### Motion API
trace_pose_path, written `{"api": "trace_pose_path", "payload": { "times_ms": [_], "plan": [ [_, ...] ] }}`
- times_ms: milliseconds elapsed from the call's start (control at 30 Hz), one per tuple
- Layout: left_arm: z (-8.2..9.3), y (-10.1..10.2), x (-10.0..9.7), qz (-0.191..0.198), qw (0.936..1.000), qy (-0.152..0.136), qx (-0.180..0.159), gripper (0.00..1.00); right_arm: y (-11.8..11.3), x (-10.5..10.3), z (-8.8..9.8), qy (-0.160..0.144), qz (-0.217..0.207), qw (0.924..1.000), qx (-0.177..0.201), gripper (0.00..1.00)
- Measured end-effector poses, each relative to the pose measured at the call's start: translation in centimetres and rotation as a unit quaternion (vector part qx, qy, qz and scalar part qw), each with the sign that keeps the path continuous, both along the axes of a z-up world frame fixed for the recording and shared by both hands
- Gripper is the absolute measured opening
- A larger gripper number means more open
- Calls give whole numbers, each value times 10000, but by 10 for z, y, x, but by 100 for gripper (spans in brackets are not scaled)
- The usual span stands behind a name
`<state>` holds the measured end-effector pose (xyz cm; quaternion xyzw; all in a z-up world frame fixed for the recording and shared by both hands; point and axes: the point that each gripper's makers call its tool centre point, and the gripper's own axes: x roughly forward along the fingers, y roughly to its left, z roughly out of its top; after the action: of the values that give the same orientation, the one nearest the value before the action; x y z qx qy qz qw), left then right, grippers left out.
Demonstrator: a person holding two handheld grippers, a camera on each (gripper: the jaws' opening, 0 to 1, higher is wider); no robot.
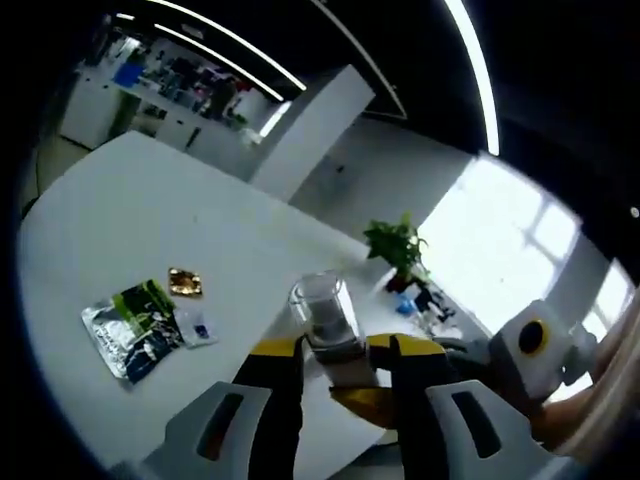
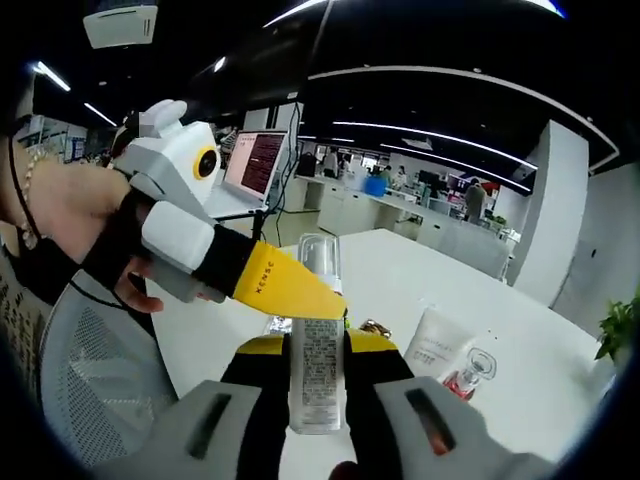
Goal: Arrange the skincare products in the storage area until every visible bottle or jar stands upright without overlapping.
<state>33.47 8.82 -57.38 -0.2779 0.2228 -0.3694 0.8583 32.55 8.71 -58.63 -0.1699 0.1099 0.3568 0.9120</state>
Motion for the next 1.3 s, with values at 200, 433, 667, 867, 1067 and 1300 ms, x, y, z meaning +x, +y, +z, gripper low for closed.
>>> {"api": "trace_pose_path", "payload": {
  "times_ms": [200,433,667,867,1067,1300],
  "plan": [
    [4,-3,3,46,10000,-70,-43,21,-4,-2,4,-14,-46,10000,32,19],
    [5,-9,-4,-7,9997,8,-239,18,-8,-12,4,9,351,9993,-103,21],
    [49,-9,-20,-857,9903,-917,-595,17,-12,-31,18,333,914,9939,513,35],
    [68,-13,-39,-1654,9766,-1302,-449,17,-12,-51,44,961,1604,9694,1593,35],
    [78,-29,-65,-2506,9548,-1528,-472,17,-9,-64,67,935,2258,9523,1826,36],
    [88,-39,-72,-2847,9421,-1616,-734,17,-16,-75,70,1150,2547,9392,1995,30]
  ]
}}
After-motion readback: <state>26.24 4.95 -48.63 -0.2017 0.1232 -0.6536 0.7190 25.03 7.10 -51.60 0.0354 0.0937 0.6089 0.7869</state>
